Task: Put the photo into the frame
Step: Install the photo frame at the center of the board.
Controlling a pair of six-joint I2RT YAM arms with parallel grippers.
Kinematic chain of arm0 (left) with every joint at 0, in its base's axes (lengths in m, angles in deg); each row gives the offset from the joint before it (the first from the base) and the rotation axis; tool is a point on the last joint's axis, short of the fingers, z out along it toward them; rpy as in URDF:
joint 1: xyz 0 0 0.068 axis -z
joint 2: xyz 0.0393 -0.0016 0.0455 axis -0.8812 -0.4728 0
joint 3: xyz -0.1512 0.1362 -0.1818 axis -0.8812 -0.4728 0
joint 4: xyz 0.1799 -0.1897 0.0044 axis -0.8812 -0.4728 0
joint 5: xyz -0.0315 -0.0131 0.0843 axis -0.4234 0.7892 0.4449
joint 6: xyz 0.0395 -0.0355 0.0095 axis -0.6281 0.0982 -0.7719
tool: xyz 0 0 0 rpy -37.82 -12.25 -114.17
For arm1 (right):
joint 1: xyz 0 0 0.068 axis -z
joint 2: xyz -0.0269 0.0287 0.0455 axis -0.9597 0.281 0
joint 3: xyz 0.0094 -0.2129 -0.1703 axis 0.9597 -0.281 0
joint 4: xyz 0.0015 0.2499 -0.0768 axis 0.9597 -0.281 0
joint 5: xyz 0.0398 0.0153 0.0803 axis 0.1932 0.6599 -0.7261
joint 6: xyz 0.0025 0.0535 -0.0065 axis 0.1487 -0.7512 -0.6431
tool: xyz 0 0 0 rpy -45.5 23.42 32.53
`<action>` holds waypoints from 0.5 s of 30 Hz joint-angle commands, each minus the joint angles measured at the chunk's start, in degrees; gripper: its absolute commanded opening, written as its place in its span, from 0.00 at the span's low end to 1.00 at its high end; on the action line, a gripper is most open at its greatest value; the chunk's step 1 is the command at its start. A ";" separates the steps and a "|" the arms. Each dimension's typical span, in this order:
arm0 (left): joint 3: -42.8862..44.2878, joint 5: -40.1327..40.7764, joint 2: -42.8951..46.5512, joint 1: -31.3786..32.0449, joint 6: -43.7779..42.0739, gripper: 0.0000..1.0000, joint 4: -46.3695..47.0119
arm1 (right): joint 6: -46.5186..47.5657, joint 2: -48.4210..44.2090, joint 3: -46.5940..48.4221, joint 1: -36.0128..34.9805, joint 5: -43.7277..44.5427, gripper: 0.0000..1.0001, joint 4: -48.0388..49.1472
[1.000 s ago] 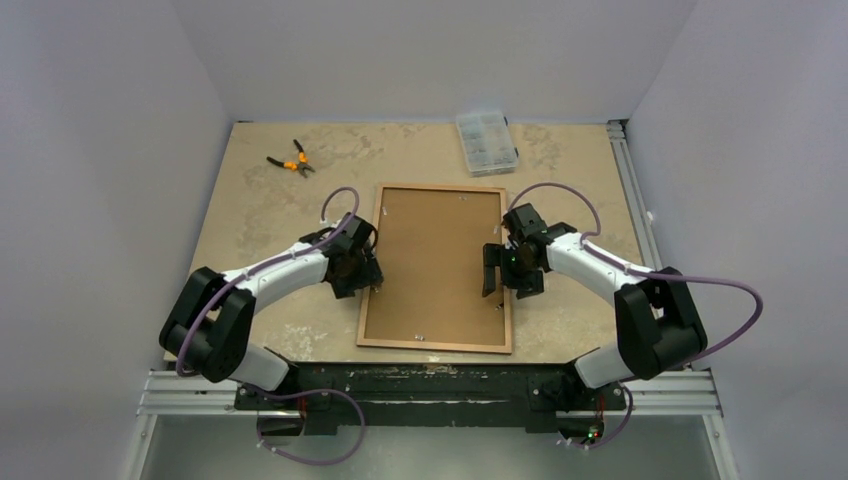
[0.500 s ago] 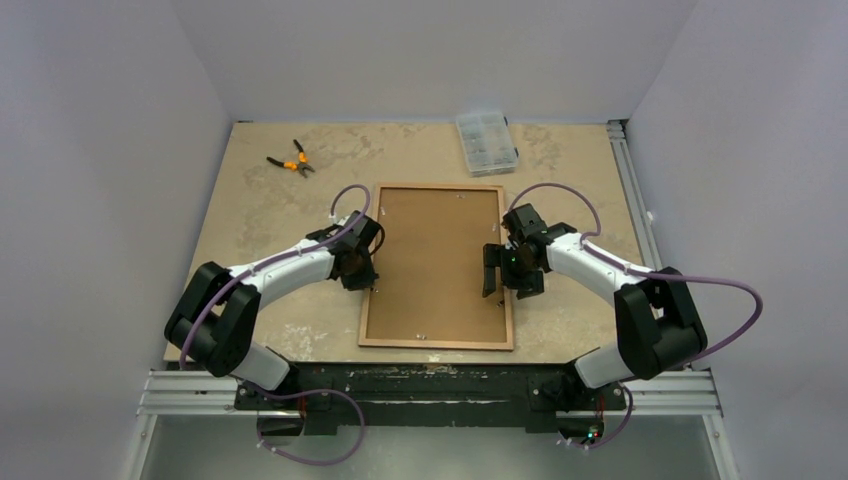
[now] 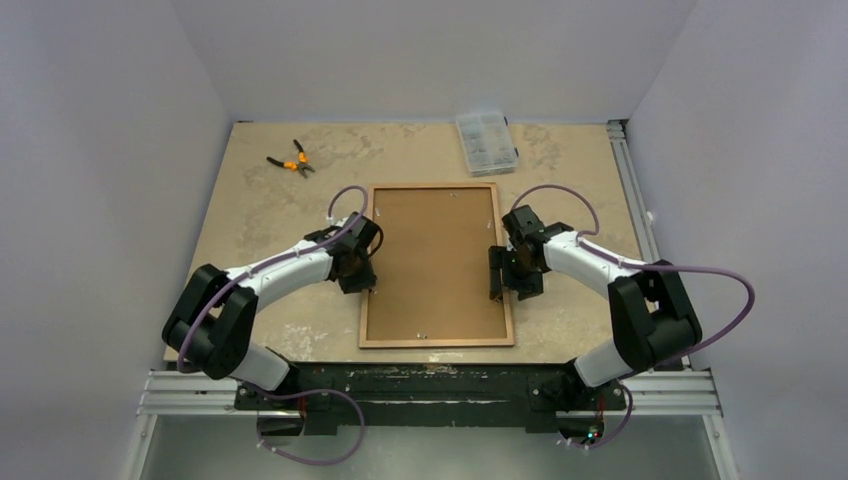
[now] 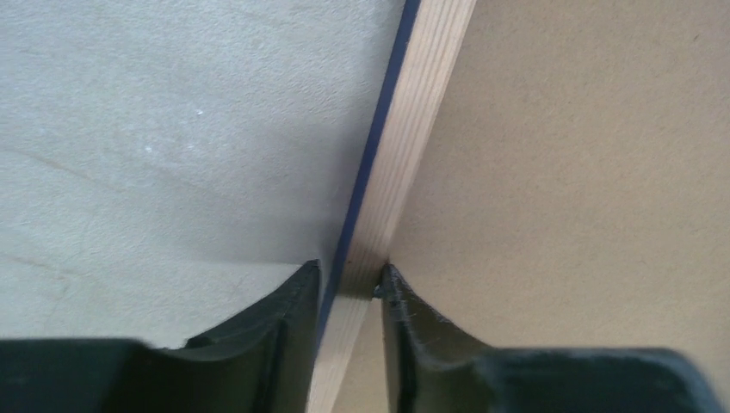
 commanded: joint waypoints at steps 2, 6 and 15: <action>-0.01 1.72 3.14 -0.23 -1.28 0.45 -3.99 | 0.25 0.77 -0.62 0.22 2.54 0.54 0.69; 0.04 1.41 3.79 -0.28 -1.16 0.69 -4.12 | 0.09 0.61 -0.58 0.17 3.33 0.32 -0.30; 0.28 0.25 5.01 -0.26 -1.31 0.83 -3.49 | -0.11 -0.45 -2.10 0.05 3.06 0.00 -0.44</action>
